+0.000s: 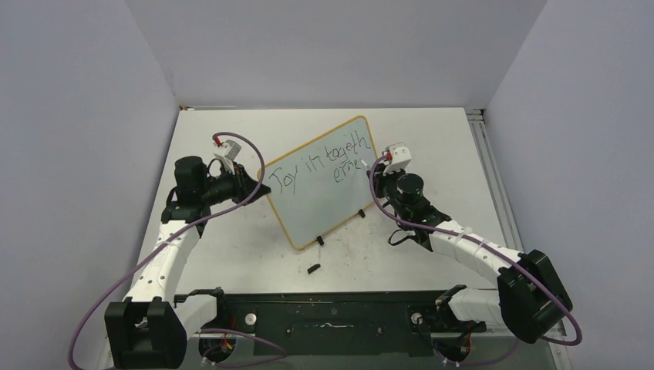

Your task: Write a sentence on the whiteboard

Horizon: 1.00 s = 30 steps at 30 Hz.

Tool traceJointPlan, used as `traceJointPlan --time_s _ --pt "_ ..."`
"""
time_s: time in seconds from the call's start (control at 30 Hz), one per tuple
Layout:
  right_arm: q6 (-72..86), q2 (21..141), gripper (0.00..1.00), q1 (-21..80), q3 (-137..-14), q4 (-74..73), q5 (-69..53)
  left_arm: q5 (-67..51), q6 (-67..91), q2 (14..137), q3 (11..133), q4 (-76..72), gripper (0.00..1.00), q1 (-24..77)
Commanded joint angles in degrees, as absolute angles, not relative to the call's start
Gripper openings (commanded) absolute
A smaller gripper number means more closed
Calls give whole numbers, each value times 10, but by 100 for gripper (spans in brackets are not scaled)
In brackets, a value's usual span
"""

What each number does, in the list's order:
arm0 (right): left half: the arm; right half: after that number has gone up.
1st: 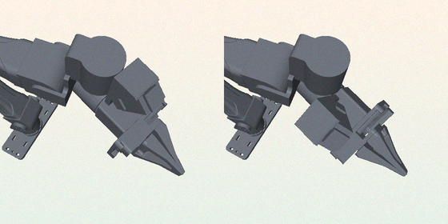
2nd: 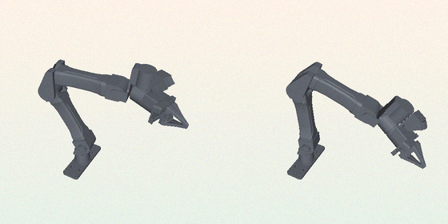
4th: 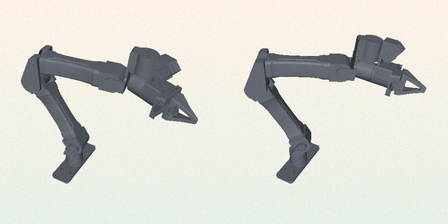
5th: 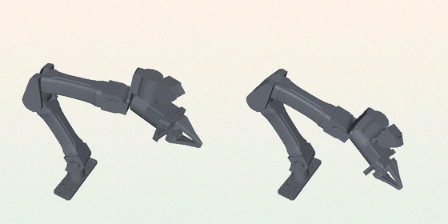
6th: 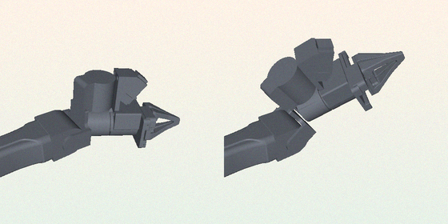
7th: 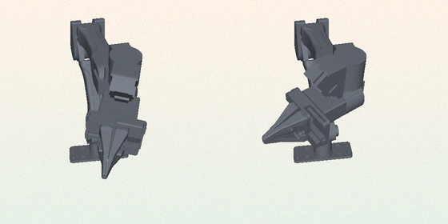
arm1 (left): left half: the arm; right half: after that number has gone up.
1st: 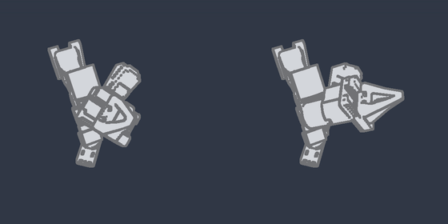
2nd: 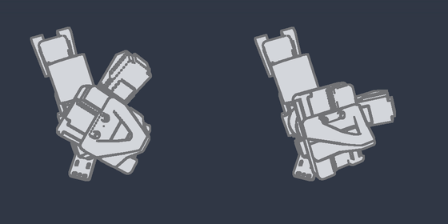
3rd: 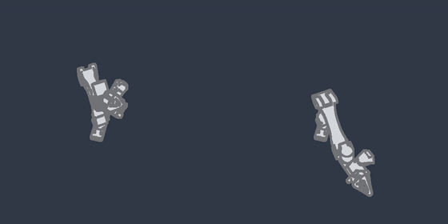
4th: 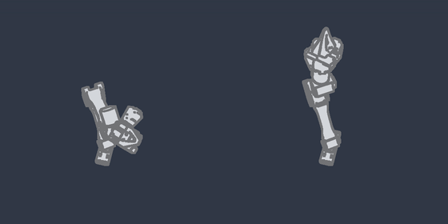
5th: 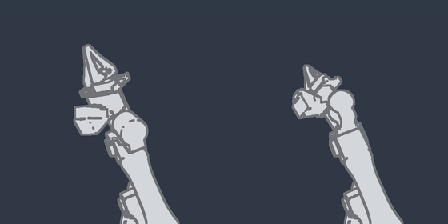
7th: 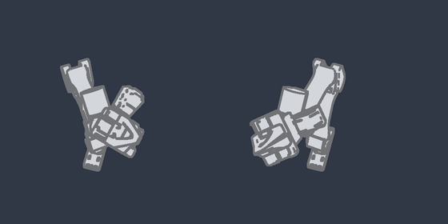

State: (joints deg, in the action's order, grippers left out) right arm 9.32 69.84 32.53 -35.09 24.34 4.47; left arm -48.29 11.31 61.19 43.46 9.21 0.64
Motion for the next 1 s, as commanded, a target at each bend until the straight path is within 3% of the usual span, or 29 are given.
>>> traceJointPlan --time_s 0.0,0.97 --pt "83 714 5 320 -381 291 40 -479 97 611 439 98 0 8" --pt "94 693 5 342 -332 268 36 -481 98 614 439 98 0 8"
